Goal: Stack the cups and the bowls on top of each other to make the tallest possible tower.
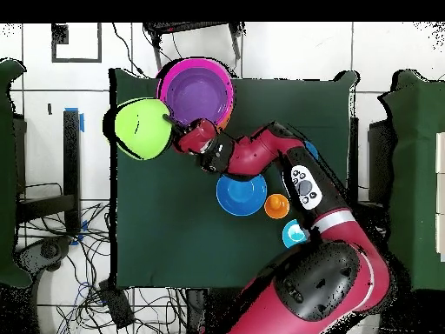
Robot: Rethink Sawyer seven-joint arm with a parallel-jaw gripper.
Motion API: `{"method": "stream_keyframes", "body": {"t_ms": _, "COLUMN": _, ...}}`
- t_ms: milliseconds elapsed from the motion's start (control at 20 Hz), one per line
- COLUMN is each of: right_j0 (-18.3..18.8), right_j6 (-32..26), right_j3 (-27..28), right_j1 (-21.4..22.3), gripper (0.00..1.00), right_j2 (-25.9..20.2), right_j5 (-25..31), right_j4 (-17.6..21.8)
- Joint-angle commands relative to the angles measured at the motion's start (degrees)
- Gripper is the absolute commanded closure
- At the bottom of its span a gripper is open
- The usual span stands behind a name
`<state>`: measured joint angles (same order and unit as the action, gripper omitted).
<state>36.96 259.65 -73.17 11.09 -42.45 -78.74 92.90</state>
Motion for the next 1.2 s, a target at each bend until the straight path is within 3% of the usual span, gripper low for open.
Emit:
{"method": "stream_keyframes", "body": {"t_ms": 50, "right_j0": -3.4, "right_j6": 21.6, "right_j3": 1.7, "right_j1": 1.5, "gripper": 1.00, "right_j2": 5.1, "right_j5": -0.8, "right_j4": 4.8}}
{"method": "stream_keyframes", "body": {"t_ms": 1200, "right_j0": -7.5, "right_j6": 21.4, "right_j3": 4.8, "right_j1": 3.6, "gripper": 1.00, "right_j2": 10.3, "right_j5": -3.5, "right_j4": 6.3}}
